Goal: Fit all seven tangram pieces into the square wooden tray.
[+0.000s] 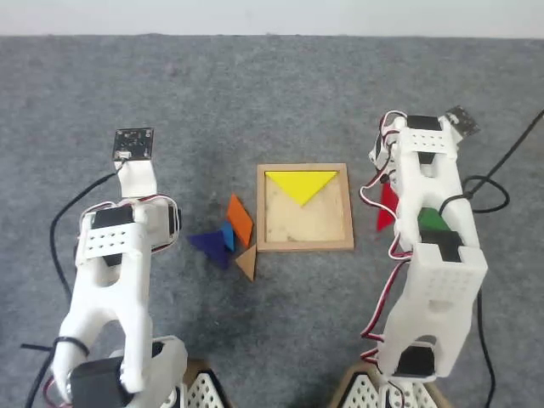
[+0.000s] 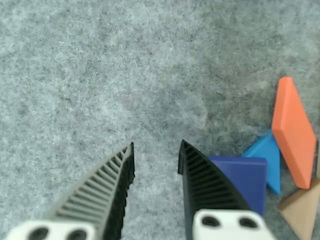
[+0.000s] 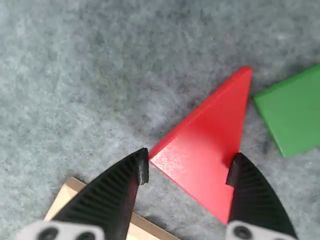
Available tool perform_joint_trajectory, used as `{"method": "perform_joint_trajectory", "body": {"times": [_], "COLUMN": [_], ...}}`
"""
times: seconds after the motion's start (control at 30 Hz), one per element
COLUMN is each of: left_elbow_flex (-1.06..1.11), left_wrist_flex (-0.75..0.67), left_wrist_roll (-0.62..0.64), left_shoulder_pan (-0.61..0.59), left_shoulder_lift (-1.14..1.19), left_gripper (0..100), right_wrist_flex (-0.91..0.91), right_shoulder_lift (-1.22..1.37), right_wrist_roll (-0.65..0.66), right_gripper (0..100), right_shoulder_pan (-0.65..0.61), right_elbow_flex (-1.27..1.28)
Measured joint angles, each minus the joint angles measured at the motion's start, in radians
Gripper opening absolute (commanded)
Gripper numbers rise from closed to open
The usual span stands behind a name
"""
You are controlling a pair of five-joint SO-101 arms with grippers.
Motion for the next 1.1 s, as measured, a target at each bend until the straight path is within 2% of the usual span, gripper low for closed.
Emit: {"method": "perform_joint_trajectory", "body": {"times": [0.4, 0.9, 1.1], "left_elbow_flex": [0.000, 0.000, 0.000], "left_wrist_flex": [0.000, 0.000, 0.000], "left_wrist_roll": [0.000, 0.000, 0.000], "left_shoulder_pan": [0.000, 0.000, 0.000], "left_shoulder_lift": [0.000, 0.000, 0.000], "left_gripper": [14, 14, 14], "right_wrist_flex": [0.035, 0.129, 0.138], "right_shoulder_lift": [0.031, 0.064, 0.064], "right_wrist_roll": [-0.002, 0.087, 0.109], "right_gripper": [25.2, 24.6, 10.4], "right_shoulder_pan": [-0.002, 0.049, 0.060], "right_elbow_flex": [-0.020, -0.021, -0.017]}}
